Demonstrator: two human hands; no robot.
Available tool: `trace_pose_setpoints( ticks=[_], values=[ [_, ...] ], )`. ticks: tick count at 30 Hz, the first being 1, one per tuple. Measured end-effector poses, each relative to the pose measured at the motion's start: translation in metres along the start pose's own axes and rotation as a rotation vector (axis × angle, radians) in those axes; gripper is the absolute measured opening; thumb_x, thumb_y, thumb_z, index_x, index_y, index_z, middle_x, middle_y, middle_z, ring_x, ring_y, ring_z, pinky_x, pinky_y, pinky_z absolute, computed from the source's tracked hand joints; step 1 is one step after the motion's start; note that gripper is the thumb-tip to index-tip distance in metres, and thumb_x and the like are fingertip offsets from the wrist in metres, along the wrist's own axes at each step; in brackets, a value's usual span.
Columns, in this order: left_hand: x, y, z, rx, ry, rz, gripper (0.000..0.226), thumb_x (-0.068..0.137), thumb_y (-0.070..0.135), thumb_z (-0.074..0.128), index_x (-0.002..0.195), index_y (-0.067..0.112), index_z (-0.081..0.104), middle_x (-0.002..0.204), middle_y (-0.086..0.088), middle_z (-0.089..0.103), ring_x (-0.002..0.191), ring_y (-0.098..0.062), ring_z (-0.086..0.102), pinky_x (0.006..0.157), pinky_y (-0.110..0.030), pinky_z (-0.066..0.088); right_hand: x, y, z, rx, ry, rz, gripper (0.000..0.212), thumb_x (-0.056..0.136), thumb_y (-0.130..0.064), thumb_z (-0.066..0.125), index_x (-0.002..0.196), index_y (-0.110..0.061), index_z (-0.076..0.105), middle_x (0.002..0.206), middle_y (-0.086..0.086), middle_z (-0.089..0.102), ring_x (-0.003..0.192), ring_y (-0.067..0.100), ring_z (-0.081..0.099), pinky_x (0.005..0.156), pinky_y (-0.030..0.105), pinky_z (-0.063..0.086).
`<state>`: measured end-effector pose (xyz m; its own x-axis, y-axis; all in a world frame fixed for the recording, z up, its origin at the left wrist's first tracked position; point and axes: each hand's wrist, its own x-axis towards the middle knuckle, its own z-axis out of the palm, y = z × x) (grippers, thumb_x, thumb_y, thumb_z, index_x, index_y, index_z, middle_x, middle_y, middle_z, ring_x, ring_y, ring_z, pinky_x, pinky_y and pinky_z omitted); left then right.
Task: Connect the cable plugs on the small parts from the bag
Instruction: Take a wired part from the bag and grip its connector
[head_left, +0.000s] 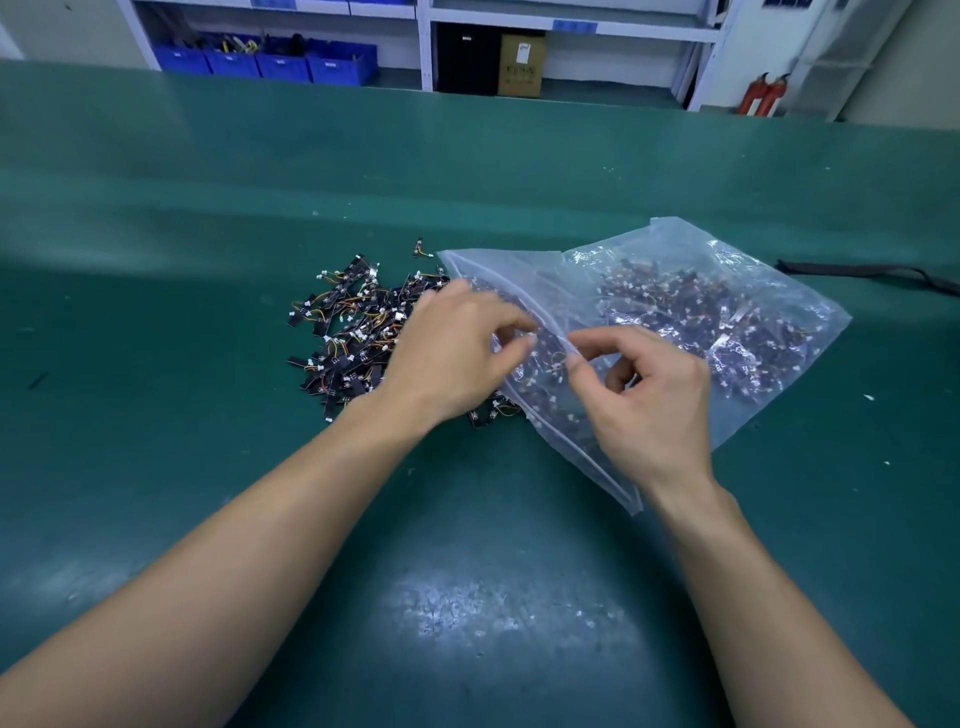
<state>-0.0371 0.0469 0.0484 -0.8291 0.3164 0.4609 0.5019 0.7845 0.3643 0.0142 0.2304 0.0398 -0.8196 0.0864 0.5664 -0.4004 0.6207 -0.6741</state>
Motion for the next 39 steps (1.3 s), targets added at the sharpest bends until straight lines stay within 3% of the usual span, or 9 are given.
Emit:
trace_pose_setpoints(
  ticks=[5, 10, 15, 20, 23, 27, 31, 35, 39],
  values=[
    [-0.042, -0.024, -0.012, -0.058, 0.015, -0.093, 0.006, 0.09, 0.031, 0.071, 0.088, 0.026, 0.075, 0.075, 0.014, 0.066, 0.076, -0.016, 0.05, 0.08, -0.038, 0.047, -0.004, 0.001, 0.006, -0.037, -0.072, -0.002, 0.009, 0.084, -0.019, 0.076, 0.091, -0.024, 0.079, 0.081, -0.019, 0.07, 0.056, 0.012, 0.052, 0.06, 0.013, 0.043],
    [-0.059, -0.032, -0.011, 0.065, -0.091, -0.127, 0.013, 0.084, 0.042, 0.075, 0.077, 0.032, 0.072, 0.062, 0.017, 0.058, 0.08, -0.014, 0.049, 0.079, -0.035, 0.037, -0.008, 0.004, 0.013, -0.119, -0.199, 0.014, 0.01, 0.08, -0.025, 0.081, 0.09, -0.025, 0.079, 0.07, -0.029, 0.061, 0.059, 0.0, 0.054, 0.063, 0.013, 0.039],
    [-0.056, -0.031, -0.006, 0.098, -0.133, -0.123, 0.021, 0.081, 0.055, 0.074, 0.087, 0.035, 0.071, 0.064, 0.018, 0.052, 0.082, -0.01, 0.043, 0.075, -0.031, 0.023, -0.01, 0.003, 0.016, -0.12, -0.207, 0.032, 0.02, 0.081, -0.043, 0.071, 0.091, -0.028, 0.078, 0.076, -0.023, 0.066, 0.062, -0.002, 0.056, 0.062, 0.018, 0.043],
    [-0.055, -0.032, -0.004, 0.12, -0.156, -0.148, 0.03, 0.08, 0.058, 0.073, 0.103, 0.038, 0.072, 0.069, 0.019, 0.055, 0.085, -0.01, 0.042, 0.076, -0.032, 0.023, -0.011, 0.002, 0.017, -0.102, -0.197, 0.031, 0.005, 0.084, -0.029, 0.078, 0.089, -0.027, 0.078, 0.078, -0.024, 0.066, 0.062, 0.0, 0.057, 0.062, 0.009, 0.039],
    [-0.056, -0.032, -0.003, 0.137, -0.166, -0.137, 0.035, 0.081, 0.061, 0.07, 0.109, 0.04, 0.072, 0.072, 0.02, 0.054, 0.085, -0.009, 0.041, 0.077, -0.032, 0.024, -0.012, 0.001, 0.019, -0.08, -0.199, 0.021, 0.004, 0.084, -0.028, 0.076, 0.088, -0.027, 0.077, 0.08, -0.023, 0.069, 0.06, 0.005, 0.057, 0.062, 0.01, 0.041],
    [-0.057, -0.028, -0.002, 0.169, -0.136, -0.14, 0.033, 0.083, 0.068, 0.06, 0.092, 0.039, 0.073, 0.07, 0.018, 0.055, 0.083, -0.011, 0.042, 0.076, -0.033, 0.023, -0.013, 0.002, 0.022, -0.055, -0.198, 0.022, 0.01, 0.083, -0.034, 0.069, 0.086, -0.028, 0.077, 0.08, -0.023, 0.069, 0.058, 0.009, 0.056, 0.062, 0.018, 0.044],
    [-0.058, -0.026, 0.002, 0.178, -0.101, -0.166, 0.037, 0.079, 0.071, 0.064, 0.076, 0.034, 0.07, 0.066, 0.018, 0.054, 0.082, -0.011, 0.044, 0.076, -0.033, 0.025, -0.014, 0.003, 0.023, -0.059, -0.215, 0.021, 0.011, 0.083, -0.036, 0.068, 0.085, -0.03, 0.076, 0.078, -0.024, 0.067, 0.058, 0.008, 0.057, 0.062, 0.019, 0.043],
    [-0.057, -0.025, 0.0, 0.129, -0.093, -0.15, 0.028, 0.078, 0.063, 0.072, 0.084, 0.035, 0.071, 0.07, 0.017, 0.056, 0.084, -0.012, 0.046, 0.078, -0.033, 0.028, -0.015, 0.004, 0.023, -0.04, -0.213, 0.014, 0.011, 0.083, -0.038, 0.066, 0.085, -0.032, 0.075, 0.079, -0.024, 0.068, 0.057, 0.012, 0.057, 0.06, 0.019, 0.044],
    [-0.056, -0.024, -0.002, 0.147, -0.147, -0.075, 0.016, 0.086, 0.052, 0.07, 0.093, 0.04, 0.075, 0.077, 0.017, 0.059, 0.086, -0.011, 0.042, 0.077, -0.031, 0.021, -0.015, 0.004, 0.024, -0.024, -0.216, 0.006, 0.01, 0.083, -0.037, 0.067, 0.084, -0.031, 0.075, 0.079, -0.024, 0.067, 0.056, 0.013, 0.056, 0.059, 0.02, 0.043]
  ],
)
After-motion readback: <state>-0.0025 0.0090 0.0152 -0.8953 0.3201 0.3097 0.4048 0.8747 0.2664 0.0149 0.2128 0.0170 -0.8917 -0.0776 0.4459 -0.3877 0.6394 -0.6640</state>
